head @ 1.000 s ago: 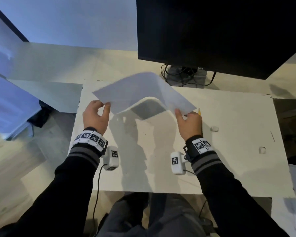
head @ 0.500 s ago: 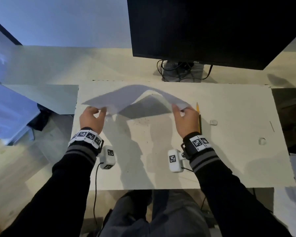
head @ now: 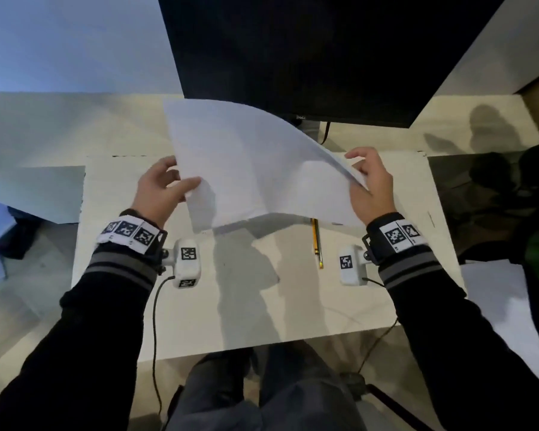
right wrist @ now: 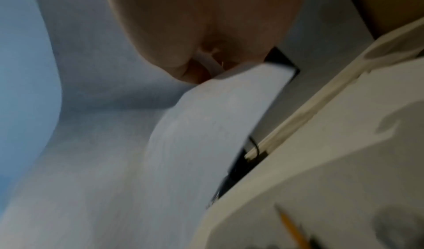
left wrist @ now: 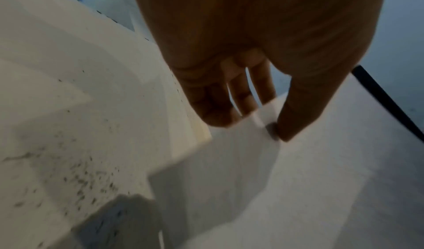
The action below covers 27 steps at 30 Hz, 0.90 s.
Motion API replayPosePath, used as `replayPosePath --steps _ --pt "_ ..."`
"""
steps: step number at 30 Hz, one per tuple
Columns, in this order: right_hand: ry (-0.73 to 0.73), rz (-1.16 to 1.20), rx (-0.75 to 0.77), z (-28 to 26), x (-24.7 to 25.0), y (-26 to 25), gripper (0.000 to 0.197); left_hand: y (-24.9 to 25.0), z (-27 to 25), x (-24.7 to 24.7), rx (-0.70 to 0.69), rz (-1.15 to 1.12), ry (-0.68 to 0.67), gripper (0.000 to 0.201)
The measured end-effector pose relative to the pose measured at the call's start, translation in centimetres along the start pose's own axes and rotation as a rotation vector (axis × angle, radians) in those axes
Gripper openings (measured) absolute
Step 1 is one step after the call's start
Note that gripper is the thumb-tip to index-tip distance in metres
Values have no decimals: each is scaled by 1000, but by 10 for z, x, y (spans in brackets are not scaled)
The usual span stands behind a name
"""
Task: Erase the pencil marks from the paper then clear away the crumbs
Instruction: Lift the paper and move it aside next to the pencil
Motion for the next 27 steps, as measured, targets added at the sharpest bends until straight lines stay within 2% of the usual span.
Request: replayPosePath --steps 3,5,8,10,12,15,18,22,24,25,27 --pt "17 -196 -122 33 33 13 15 -14 -23 -36 66 137 -167 20" --pt "-2 -331 -157 53 52 24 20 -33 -42 -55 113 174 -214 20" --pt "-112 -500 -132 76 64 38 29 -58 -63 -77 172 134 -177 21" --pt "-228 -703 -28 87 62 46 29 -71 -74 -87 184 185 -208 11" --pt "-342 -904 117 94 53 52 31 -86 -78 -92 164 298 -228 10" --pt "-471 -1087 299 100 35 70 33 -100 -78 -85 117 528 -127 15" --pt "-535 -1168 395 99 10 93 34 -108 -74 -74 105 589 -16 13" --pt "-583 -1199 424 92 -16 124 33 -114 -66 -66 126 644 7 7" --pt "-576 -1155 413 90 -23 135 30 -116 -66 -69 121 648 -4 3" --pt "-563 -1127 389 89 -26 139 29 -118 -67 -71 109 643 -12 7" --pt "-532 -1065 295 89 -27 142 39 -121 -67 -73 107 629 -22 10"
Point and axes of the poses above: each hand's wrist, its own z-axis towards the middle knuckle, its own x-axis out of the back of the hand, y = z × x, the point moved 2 cm from there along z, towards the middle knuckle, and after that the axes turned 12 degrees about y, right-handed, at the moved point
